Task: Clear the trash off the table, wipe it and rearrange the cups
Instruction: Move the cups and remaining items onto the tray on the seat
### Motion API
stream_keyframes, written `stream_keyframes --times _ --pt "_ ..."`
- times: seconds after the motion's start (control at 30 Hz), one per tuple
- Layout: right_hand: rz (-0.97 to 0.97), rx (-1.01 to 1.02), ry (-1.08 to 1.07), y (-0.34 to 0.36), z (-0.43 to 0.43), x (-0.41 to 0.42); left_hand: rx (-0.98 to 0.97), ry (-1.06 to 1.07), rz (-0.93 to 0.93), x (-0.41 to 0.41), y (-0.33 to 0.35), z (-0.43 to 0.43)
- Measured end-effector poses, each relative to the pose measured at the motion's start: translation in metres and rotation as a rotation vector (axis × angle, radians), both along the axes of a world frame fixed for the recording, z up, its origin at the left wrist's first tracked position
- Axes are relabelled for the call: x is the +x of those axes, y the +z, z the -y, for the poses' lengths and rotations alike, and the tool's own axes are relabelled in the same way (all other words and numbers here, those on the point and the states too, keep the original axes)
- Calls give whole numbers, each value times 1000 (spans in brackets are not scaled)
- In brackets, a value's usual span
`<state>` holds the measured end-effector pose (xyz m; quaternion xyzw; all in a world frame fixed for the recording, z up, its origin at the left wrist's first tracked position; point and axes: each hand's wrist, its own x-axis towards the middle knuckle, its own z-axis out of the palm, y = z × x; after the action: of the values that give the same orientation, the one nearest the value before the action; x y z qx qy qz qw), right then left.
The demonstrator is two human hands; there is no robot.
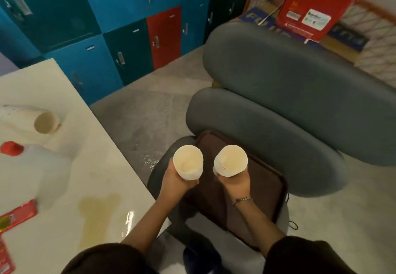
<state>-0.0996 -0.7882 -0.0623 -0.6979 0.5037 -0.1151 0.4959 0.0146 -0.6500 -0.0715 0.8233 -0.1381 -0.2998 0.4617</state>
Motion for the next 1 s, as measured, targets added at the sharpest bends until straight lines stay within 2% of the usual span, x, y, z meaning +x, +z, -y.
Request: stream_keyframes --times 0.17,0.4,0.67,0.8,0.9,1.0 --pt "-34 5 65 -26 56 25 64 -59 72 -3 -37 46" --pt "-24 91 162 -76 89 64 2 -94 7 -2 -67 70" --pt "5 142 137 -104 93 66 20 -101 -79 -1 -75 73" --pt "33 240 -13 -93 86 54 126 -96 -106 6 -58 54" --pt "-68 71 -40 -64 80 37 114 -45 -74 9 -39 41" --pt "21 -73 -27 -24 64 30 39 75 -118 12 -10 27"
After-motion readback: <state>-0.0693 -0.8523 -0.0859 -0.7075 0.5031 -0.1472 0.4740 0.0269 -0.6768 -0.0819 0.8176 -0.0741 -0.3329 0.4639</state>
